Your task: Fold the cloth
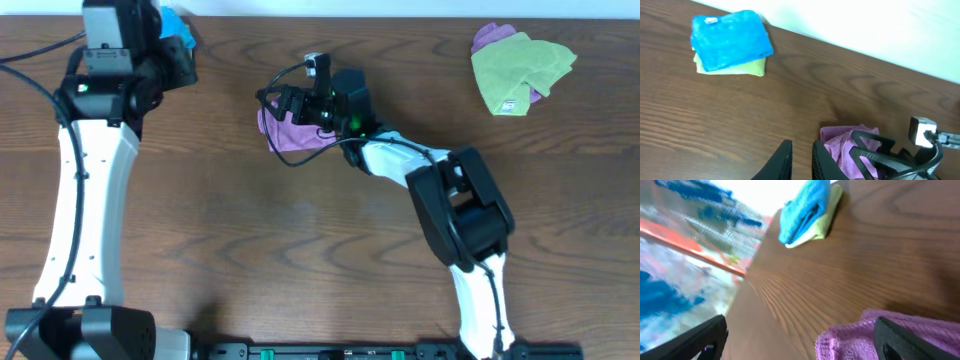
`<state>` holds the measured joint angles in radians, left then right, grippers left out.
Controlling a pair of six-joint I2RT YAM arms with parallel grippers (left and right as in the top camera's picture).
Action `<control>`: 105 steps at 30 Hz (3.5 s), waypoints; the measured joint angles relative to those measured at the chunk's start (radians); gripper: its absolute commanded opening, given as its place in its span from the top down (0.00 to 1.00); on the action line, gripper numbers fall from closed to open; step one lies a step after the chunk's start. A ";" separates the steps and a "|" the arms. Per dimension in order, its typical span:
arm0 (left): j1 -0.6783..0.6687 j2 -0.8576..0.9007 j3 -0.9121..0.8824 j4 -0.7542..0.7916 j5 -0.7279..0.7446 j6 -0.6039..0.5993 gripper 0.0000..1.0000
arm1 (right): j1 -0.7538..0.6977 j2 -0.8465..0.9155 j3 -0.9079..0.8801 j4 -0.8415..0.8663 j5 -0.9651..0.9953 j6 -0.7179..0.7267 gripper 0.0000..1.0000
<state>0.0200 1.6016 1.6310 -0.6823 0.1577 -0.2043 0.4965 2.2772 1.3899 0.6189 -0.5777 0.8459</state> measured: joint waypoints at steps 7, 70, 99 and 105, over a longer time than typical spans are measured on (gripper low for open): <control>0.005 0.000 0.000 -0.001 0.008 0.000 0.80 | 0.003 0.166 0.047 0.139 -0.030 0.148 0.06; -0.039 0.229 -0.589 0.659 0.220 -0.126 0.30 | -0.230 -2.235 -0.449 -1.887 0.601 -0.488 0.01; -0.154 0.483 -0.590 1.079 0.363 -0.320 0.94 | -0.230 -2.225 -0.452 -1.902 0.620 -0.408 0.01; -0.155 0.490 -0.557 1.147 0.503 -0.323 0.94 | -0.230 -2.225 -0.452 -1.907 0.636 -0.405 0.01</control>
<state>-0.1349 2.0918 1.0740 0.4652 0.6605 -0.5278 0.2661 0.0525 0.9382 -1.2877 0.0586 0.4412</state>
